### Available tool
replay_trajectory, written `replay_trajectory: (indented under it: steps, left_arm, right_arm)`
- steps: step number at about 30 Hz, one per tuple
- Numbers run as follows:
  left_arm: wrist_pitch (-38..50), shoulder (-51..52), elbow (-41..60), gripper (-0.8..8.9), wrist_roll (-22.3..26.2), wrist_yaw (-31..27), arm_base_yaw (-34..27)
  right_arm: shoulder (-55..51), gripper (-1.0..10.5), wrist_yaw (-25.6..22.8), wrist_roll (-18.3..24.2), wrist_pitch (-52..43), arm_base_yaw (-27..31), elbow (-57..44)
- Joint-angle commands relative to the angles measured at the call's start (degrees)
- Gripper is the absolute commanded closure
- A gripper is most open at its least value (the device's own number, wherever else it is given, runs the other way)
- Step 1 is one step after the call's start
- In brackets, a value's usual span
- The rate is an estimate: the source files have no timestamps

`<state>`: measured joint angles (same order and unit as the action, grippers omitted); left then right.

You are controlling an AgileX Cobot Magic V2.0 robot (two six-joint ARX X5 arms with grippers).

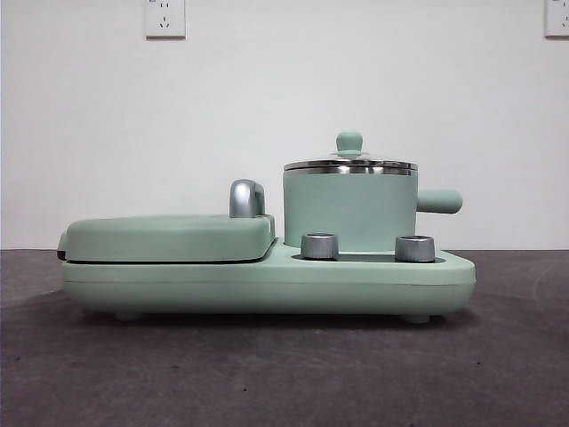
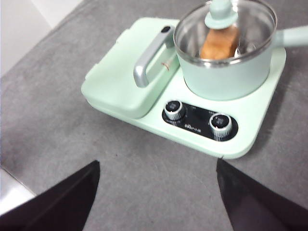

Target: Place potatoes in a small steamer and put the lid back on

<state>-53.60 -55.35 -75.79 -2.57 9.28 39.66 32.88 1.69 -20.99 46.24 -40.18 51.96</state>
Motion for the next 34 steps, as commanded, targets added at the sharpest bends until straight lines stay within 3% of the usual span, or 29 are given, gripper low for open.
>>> replay_trajectory:
  steps: [1, 4, 6, 7, 8, 9, 10, 28, 34]
  left_arm:
    - [5.2, 3.2, 4.8, 3.53, -1.9, 0.2, 0.5]
    - [6.9, 6.1, 9.3, 3.58, -3.3, 0.2, 0.5]
    - [6.9, 7.1, 11.5, 4.45, -4.3, 0.2, 0.5]
    - [6.9, 7.3, 12.3, 5.49, -4.4, 0.2, 0.5]
    - [6.7, 7.5, 13.1, 7.55, -4.3, 0.2, 0.5]
    - [6.8, 7.6, 13.6, 7.92, -4.2, 0.2, 0.5]
    - [6.8, 7.5, 13.8, 8.05, -4.2, 0.2, 0.5]
    - [4.4, 7.5, 13.8, 8.08, -5.9, 0.2, 0.5]
    - [8.5, 9.5, 16.8, 8.08, -5.9, 0.2, -2.0]
  right_arm:
    - [0.3, 5.6, 0.0, 0.4, -1.6, -0.6, 0.4]
    - [0.3, 5.6, 0.0, 0.5, -1.7, -0.6, 0.4]
    - [0.4, 5.7, 0.0, 0.9, -1.7, -0.6, 0.4]
    - [0.4, 6.2, 0.1, 0.9, -1.6, -0.6, 0.4]
    - [0.3, 7.7, 0.4, 0.9, -1.6, -0.6, 0.4]
    - [0.3, 9.6, 1.0, 0.9, -1.6, -0.6, 0.4]
    - [0.3, 9.2, 1.4, 1.1, -1.6, -0.6, 0.4]
    - [0.2, 9.3, 1.3, 0.9, -1.5, -0.6, 0.4]
    - [0.2, 9.3, 1.3, 0.9, -1.7, -0.6, 0.4]
